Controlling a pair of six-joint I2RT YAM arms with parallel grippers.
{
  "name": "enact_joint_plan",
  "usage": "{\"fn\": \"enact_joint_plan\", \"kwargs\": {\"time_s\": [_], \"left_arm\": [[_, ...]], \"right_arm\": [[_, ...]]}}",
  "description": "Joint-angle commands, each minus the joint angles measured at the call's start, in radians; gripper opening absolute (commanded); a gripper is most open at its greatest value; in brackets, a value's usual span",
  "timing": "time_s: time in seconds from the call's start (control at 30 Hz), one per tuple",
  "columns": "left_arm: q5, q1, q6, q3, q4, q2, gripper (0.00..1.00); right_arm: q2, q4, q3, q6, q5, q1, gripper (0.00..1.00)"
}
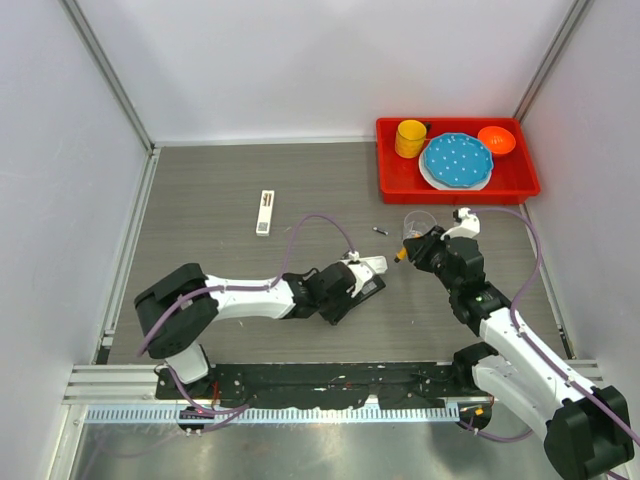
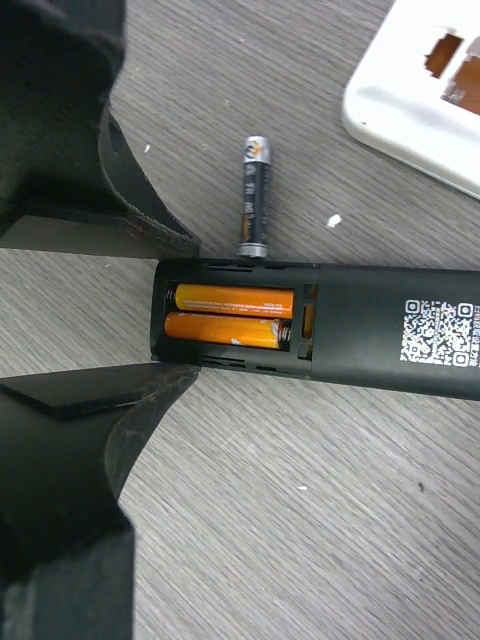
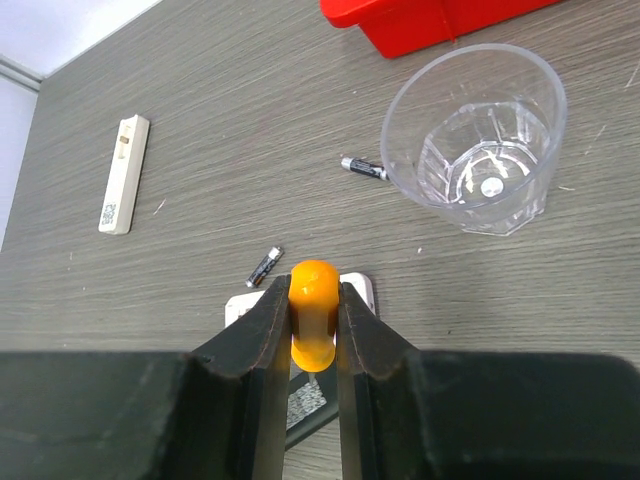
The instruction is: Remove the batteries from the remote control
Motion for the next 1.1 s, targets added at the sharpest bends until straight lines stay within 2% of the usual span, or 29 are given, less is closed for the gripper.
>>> {"fn": "enact_joint_plan", "kwargs": {"time_s": [0.0, 0.13, 0.37, 0.47, 0.5, 0.57, 0.6, 0.7, 0.9, 1.07], "left_arm": [[0.048, -0.010, 0.047, 0.090, -0.035, 0.081, 0.14], [0.085, -0.010, 0.064, 0.187, -0.063, 0.176, 0.12], [0.054, -0.010, 0.070, 0.328, -0.115, 0.280, 0.12], [0.085, -0.010, 0.070, 0.338, -0.113, 0.284, 0.20], [0.091, -0.010, 0.070, 0.321, -0.097, 0.281, 0.27], [0.102, -0.010, 0.076, 0.287, -0.077, 0.259, 0.34], [0.102, -0.010, 0.078, 0.276, -0.070, 0.251, 0.42], [0.093, -0.010, 0.089, 0.230, -0.038, 0.224, 0.52], [0.132, -0.008, 0.090, 0.200, -0.024, 0.213, 0.57], [0.135, -0.007, 0.086, 0.152, 0.009, 0.179, 0.56]], "right_arm": [[-0.004, 0.073, 0.009, 0.010, -0.045, -0.003, 0.01], [-0.020, 0.062, 0.015, 0.009, -0.039, -0.003, 0.01], [-0.047, 0.048, 0.008, 0.010, -0.046, -0.003, 0.01], [-0.042, 0.053, 0.002, 0.010, -0.060, -0.003, 0.01], [-0.037, 0.054, -0.004, 0.009, -0.065, -0.003, 0.01], [-0.036, 0.060, -0.008, 0.009, -0.069, -0.003, 0.01], [-0.033, 0.066, -0.014, 0.009, -0.080, -0.003, 0.01], [-0.017, 0.102, -0.026, 0.001, -0.121, -0.003, 0.01], [0.062, 0.160, -0.026, -0.039, -0.198, 0.000, 0.01], [0.082, 0.169, -0.029, -0.057, -0.203, 0.000, 0.01]]}}
